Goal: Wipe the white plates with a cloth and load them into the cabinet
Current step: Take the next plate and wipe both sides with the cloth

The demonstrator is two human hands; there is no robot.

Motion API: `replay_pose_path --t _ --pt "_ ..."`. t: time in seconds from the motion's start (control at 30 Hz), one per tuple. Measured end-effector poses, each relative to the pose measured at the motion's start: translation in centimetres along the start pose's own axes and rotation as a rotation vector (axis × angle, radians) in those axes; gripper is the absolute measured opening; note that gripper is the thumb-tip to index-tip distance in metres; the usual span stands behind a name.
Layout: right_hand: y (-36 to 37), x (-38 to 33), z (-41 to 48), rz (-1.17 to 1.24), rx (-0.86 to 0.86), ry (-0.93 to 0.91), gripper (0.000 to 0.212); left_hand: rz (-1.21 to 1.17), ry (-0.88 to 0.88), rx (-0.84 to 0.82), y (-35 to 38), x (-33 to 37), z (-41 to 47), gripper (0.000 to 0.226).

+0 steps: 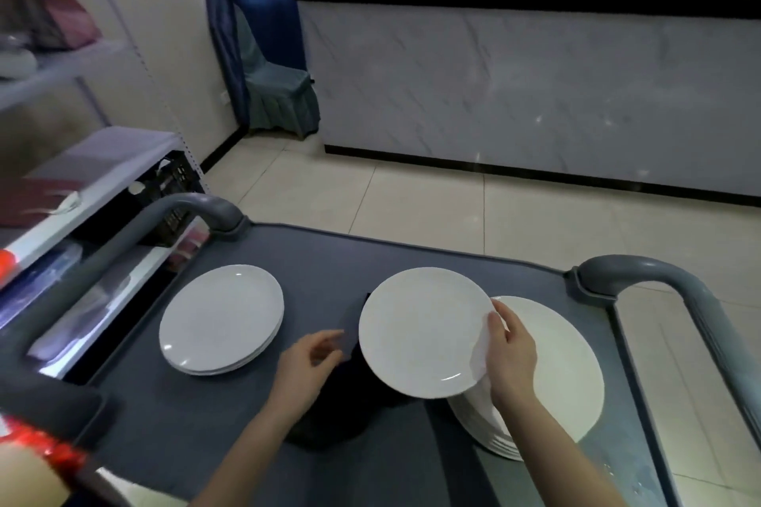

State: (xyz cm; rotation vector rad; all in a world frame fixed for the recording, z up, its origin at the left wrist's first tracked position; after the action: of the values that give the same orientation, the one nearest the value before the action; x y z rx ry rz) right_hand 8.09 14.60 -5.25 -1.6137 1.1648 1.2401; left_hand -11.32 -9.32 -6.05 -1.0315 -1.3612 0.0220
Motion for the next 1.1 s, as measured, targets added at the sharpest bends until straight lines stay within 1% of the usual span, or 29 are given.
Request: replay_pose_path --t 0.07,0.13,0.2,0.27,0.33,0.37,0.4,0.43,0.57,0.63,0.8,0.87,0.93,1.0,1.1 --pt "0.8 0.3 -0.1 -0.002 -0.004 0.007 0.031 0.231 0.016 -0.026 -0.5 -2.4 0.1 0.037" --pt "1.3 0.7 -0.2 0.016 0.004 0.024 0.032 0.356 0.023 -0.106 -0.3 -4.2 0.1 0.044" --pt "1.7 0.9 -0.4 0.025 0.012 0.035 0.031 0.369 0.024 -0.172 0.0 -5.0 0.3 0.043" --pt "2.1 0.9 -0.5 0.026 0.015 0.035 0.030 0.363 0.041 -0.286 0.3 -5.4 0.4 0.043" --pt "2.2 0.8 -0.7 0.030 0.022 0.029 0.028 0.394 0.073 -0.423 0.4 -5.7 0.4 0.057" --pt "2.3 0.8 -0.7 0.037 0.026 0.029 0.028 0.427 0.095 -0.474 0.4 -5.9 0.4 0.064" --pt "2.4 0.7 -0.8 0.045 0.029 0.031 0.028 0.461 0.122 -0.497 0.4 -6.1 0.5 0.066" --pt "2.5 0.7 -0.9 0.049 0.029 0.034 0.028 0.472 0.144 -0.486 0.3 -6.3 0.7 0.063" --pt "2.8 0.6 -1.3 0.043 0.029 0.026 0.029 0.344 0.165 -0.272 -0.9 -5.8 1.6 0.029" --pt "2.8 0.5 -1.4 0.048 0.026 0.019 0.028 0.326 0.148 -0.228 -1.5 -5.2 2.2 0.019" --pt "2.9 -0.3 -1.9 0.045 0.012 -0.020 0.028 0.188 -0.014 -0.122 -3.9 -4.0 4.4 0.015" --pt "3.0 -0.8 -2.1 0.042 0.012 -0.037 0.033 0.106 -0.101 -0.029 -5.7 -3.1 5.3 0.016" --pt "3.1 -1.2 -2.2 0.028 0.005 -0.065 0.034 0.008 -0.167 0.092 -7.8 -1.5 6.1 0.015" --pt "3.2 -1.3 -2.2 0.009 -0.007 -0.082 0.030 -0.074 -0.190 0.177 -9.5 1.0 6.5 0.013" --pt "3.5 -1.4 -2.3 -0.011 -0.004 -0.091 0.029 -0.123 -0.128 0.207 -9.6 5.6 6.3 0.009"
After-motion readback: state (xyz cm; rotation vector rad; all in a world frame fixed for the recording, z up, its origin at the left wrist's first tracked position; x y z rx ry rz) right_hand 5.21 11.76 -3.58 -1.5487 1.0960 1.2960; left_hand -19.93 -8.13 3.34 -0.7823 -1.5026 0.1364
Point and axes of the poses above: each hand's wrist, its own z-axis towards the middle knuckle, its own y-axis out of the palm, x = y × z, the point moved 5 cm from there along z, towards the middle knuckle, and after that the axes turned 9 degrees about z, right-handed, at the moved point
